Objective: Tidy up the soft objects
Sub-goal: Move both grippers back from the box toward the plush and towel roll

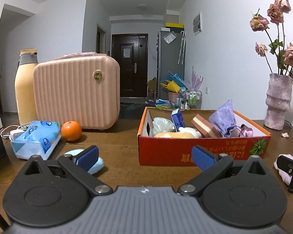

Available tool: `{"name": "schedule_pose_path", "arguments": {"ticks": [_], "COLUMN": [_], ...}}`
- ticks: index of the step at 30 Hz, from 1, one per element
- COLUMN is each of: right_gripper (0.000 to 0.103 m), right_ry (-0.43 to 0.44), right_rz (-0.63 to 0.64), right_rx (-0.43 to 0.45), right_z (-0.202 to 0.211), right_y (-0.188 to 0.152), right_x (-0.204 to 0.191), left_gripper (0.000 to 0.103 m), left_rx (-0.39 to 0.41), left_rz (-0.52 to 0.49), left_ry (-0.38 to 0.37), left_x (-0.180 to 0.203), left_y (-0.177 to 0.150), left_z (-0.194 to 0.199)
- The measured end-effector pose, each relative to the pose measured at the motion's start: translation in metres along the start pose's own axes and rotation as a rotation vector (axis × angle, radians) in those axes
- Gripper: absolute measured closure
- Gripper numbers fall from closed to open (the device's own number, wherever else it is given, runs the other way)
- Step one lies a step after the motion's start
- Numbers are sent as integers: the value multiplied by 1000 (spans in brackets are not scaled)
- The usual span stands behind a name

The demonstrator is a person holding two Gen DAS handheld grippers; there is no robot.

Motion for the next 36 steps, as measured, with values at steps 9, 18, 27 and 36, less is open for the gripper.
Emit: {"name": "schedule_pose_path", "arguments": {"ticks": [9, 18, 27, 36], "right_gripper": [0, 0, 8, 31], "right_ry": [-17, -114, -157, -166], "right_rz": [-6, -97, -182, -187], "right_rx": [-22, -124, -208, -266], "right_z": [22, -2, -40, -69], "right_y": [-6, -5, -6, -6], "right_x": [12, 39, 66, 73], "left_gripper": [0, 0, 0, 0], "left_rx": [-10, -21, -31, -56], "left_rz": [-15, -14, -8, 6], "left_ry": [-18, -26, -36, -50], "left_x": [-4, -6, -8, -11], "left_y": [-11, -15, -15, -16], "left_z": [28, 36, 34, 28]}}
Point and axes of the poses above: each gripper's, at about its wrist camera, not at the fingertips, and z roughly against the way its jaws point, x to its right, y to its top, the point moved 1 cm from there along -z, roughly the way its jaws point, and after that the axes turned 8 degrees about -z, right-handed, at the moved point
